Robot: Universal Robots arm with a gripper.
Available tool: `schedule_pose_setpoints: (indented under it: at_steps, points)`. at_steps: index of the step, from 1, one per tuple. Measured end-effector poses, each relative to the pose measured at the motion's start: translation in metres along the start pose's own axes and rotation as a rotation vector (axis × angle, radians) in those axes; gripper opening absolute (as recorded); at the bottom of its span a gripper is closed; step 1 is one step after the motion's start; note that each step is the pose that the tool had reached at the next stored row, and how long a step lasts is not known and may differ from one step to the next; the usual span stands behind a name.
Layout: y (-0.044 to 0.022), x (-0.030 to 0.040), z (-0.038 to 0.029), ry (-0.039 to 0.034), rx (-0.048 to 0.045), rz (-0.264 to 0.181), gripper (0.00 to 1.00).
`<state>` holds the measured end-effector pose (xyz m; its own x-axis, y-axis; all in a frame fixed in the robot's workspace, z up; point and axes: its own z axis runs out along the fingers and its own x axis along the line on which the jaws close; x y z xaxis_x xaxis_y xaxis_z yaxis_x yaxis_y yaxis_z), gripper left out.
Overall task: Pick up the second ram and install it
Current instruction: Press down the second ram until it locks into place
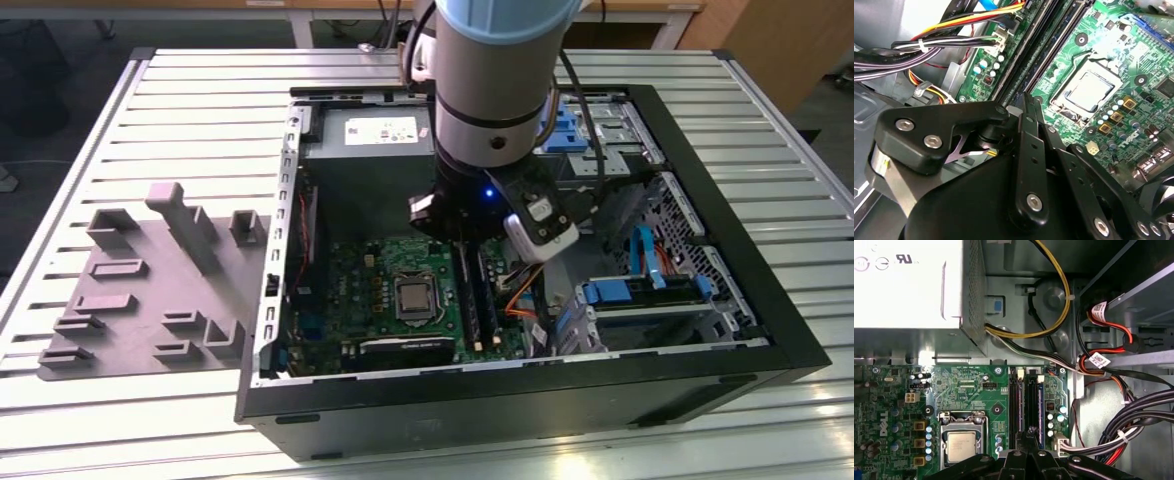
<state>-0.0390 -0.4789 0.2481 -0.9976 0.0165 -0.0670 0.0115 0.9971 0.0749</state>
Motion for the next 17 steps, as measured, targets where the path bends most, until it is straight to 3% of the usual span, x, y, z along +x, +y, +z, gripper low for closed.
schedule_pose_setpoints:
  at_steps: [17]
  points:
    - [0.0044, 0.0004, 0.0004, 0.0000, -0.0001, 0.000, 0.11]
